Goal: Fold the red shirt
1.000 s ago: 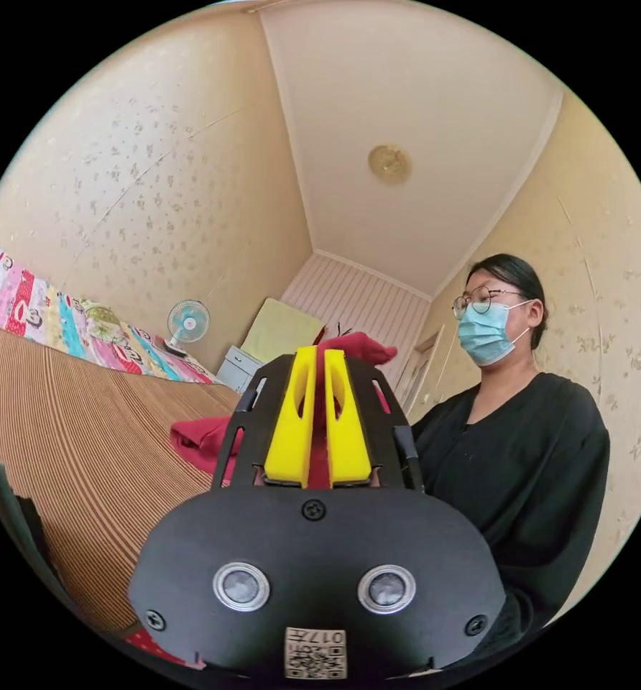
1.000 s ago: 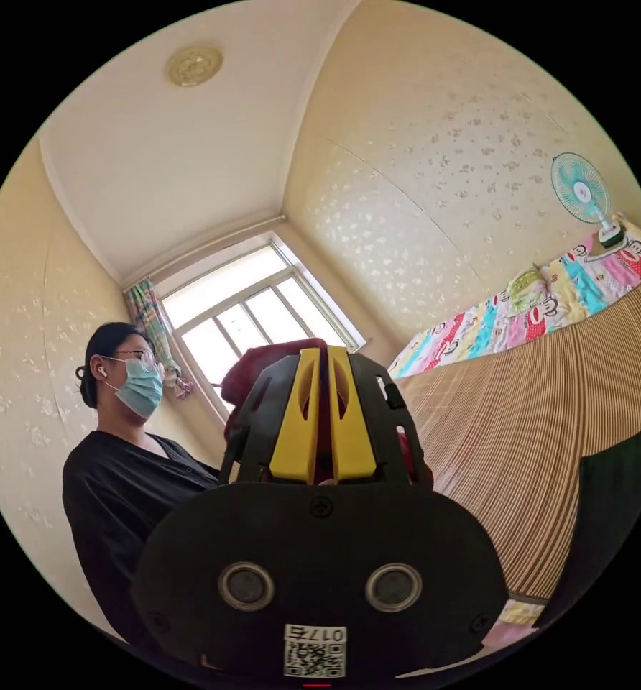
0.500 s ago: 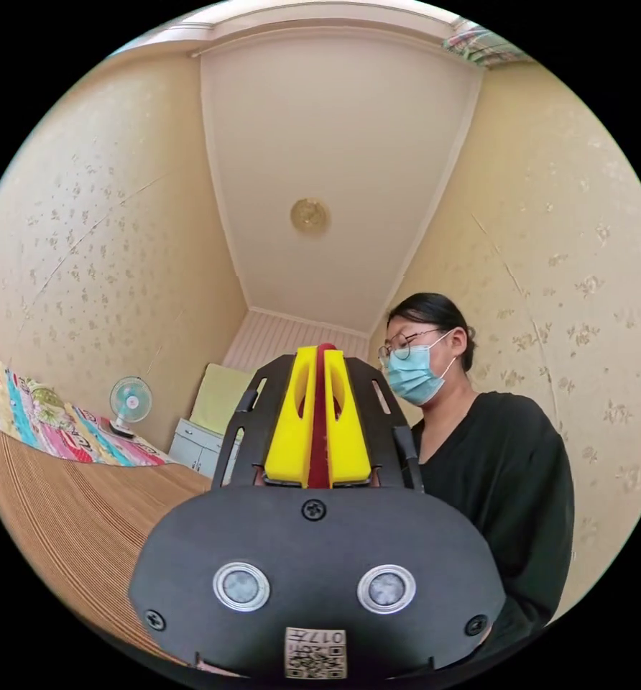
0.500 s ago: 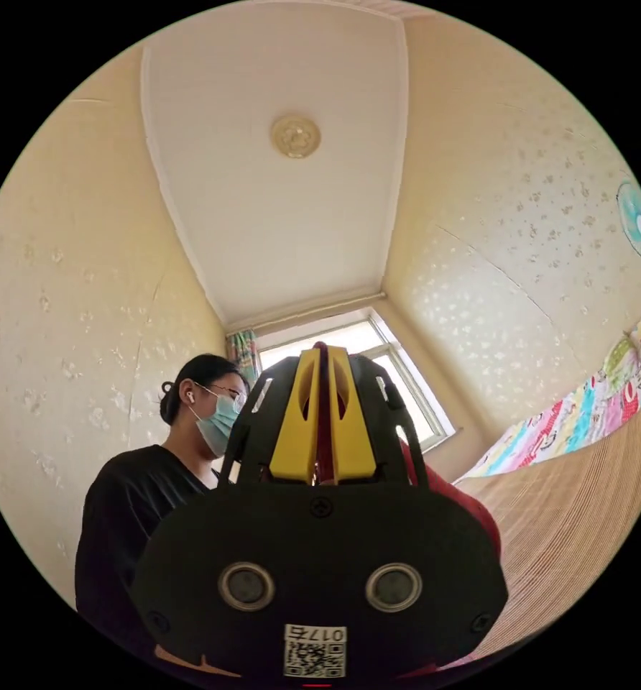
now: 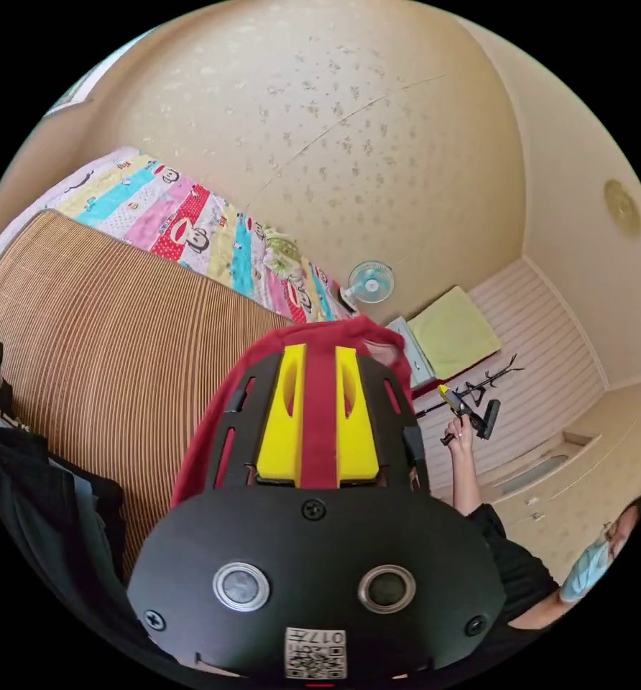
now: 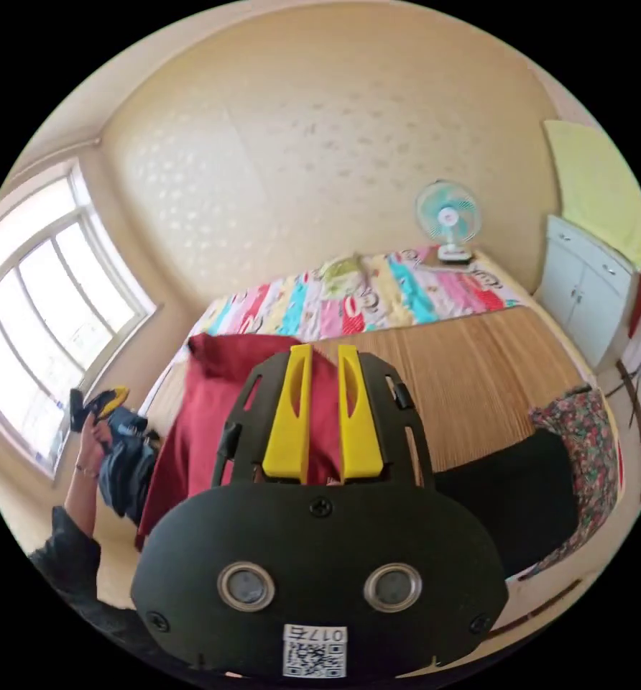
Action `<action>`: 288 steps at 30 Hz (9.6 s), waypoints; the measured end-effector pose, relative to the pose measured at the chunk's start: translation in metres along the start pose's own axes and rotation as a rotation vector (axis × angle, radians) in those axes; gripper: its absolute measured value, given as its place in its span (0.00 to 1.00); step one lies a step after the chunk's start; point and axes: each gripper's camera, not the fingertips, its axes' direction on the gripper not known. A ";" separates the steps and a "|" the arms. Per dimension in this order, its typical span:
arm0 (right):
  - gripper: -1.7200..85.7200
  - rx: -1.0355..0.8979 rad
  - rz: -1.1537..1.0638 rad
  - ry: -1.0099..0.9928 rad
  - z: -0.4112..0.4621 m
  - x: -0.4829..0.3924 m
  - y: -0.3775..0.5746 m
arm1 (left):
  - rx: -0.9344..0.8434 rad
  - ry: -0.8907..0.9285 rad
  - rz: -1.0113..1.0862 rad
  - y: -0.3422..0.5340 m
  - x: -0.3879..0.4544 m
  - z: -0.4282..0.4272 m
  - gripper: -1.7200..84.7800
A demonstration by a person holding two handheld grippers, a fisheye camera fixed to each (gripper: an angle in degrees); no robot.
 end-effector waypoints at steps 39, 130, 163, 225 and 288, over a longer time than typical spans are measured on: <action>0.07 -0.315 -0.146 0.045 0.221 0.135 0.474 | 0.131 0.219 -0.648 0.262 -0.311 -0.033 0.16; 0.05 -0.389 0.005 -0.316 -0.049 0.120 0.279 | -0.204 -0.355 -0.213 0.284 -0.254 -0.007 0.01; 0.06 0.331 0.615 0.041 -0.171 0.374 0.119 | 0.197 -0.444 -0.225 0.297 -0.218 -0.152 0.01; 0.03 -0.407 -0.251 0.318 0.375 0.177 0.543 | -0.250 -0.936 0.314 0.242 -0.209 0.265 0.01; 0.05 -0.319 0.259 -0.943 -0.094 0.238 0.287 | -0.479 0.253 -0.291 0.196 -0.179 -0.115 0.04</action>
